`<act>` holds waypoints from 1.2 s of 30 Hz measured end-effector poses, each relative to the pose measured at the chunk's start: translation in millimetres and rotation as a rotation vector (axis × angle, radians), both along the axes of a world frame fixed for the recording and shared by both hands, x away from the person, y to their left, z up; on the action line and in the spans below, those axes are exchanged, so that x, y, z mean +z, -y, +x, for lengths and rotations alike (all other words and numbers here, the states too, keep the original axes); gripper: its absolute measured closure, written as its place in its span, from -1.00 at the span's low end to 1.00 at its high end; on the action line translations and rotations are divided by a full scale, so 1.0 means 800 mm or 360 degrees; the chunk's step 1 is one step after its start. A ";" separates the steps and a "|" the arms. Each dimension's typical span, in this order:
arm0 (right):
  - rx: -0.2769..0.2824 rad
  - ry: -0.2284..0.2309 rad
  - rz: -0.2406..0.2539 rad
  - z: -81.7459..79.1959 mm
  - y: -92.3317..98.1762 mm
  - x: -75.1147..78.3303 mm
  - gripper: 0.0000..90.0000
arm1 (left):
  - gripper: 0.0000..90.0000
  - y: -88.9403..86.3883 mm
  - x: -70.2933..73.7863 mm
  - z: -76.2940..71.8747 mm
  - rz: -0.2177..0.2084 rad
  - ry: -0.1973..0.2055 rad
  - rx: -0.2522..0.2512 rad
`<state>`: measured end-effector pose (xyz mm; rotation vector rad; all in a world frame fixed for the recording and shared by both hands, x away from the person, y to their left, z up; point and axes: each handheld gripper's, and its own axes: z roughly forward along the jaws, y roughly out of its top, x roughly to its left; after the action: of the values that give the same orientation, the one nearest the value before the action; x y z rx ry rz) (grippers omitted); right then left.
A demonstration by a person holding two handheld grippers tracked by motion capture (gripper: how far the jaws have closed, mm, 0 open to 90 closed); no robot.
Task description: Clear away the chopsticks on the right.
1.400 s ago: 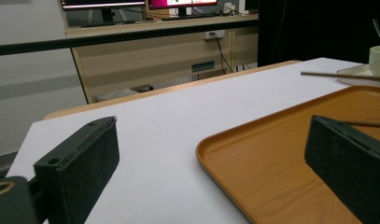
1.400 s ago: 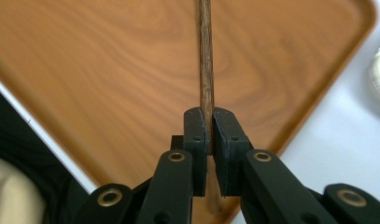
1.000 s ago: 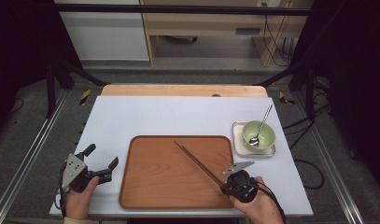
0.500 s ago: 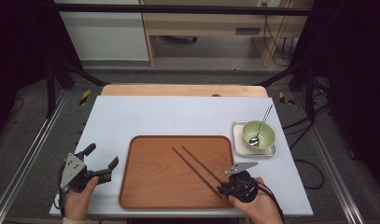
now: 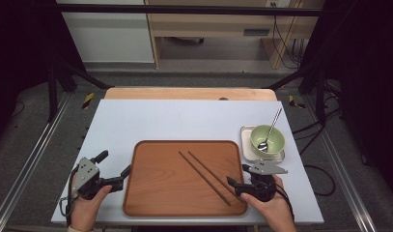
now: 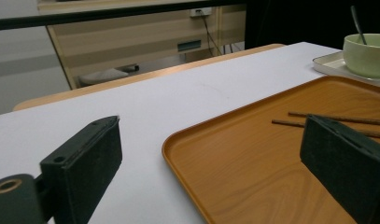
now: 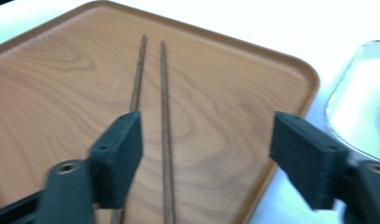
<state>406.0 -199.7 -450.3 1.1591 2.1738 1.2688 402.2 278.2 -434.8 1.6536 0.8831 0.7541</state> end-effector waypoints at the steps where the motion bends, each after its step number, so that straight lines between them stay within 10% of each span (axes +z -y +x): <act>1: -0.0014 0.0020 0.0001 0.000 0.001 0.000 -0.62 | -0.86 0.003 0.003 0.000 0.0003 -0.0015 -0.0018; 16: -0.0065 0.0198 0.0045 -0.012 0.028 0.011 -0.68 | -0.55 0.120 0.008 0.029 0.0337 -0.0327 -0.0414; 25: -0.0151 0.0366 0.0025 -0.014 0.037 0.013 -0.77 | 0.01 0.166 -0.004 0.041 0.0488 -0.0411 -0.0503; 36: -0.0209 0.0325 0.0078 -0.012 0.045 0.011 -0.76 | 0.75 0.180 -0.012 0.054 0.0550 -0.0527 -0.0531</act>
<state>396.1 -236.0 -441.7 1.1182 1.8988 1.3276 445.3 133.9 -444.5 2.2110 0.6972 0.4211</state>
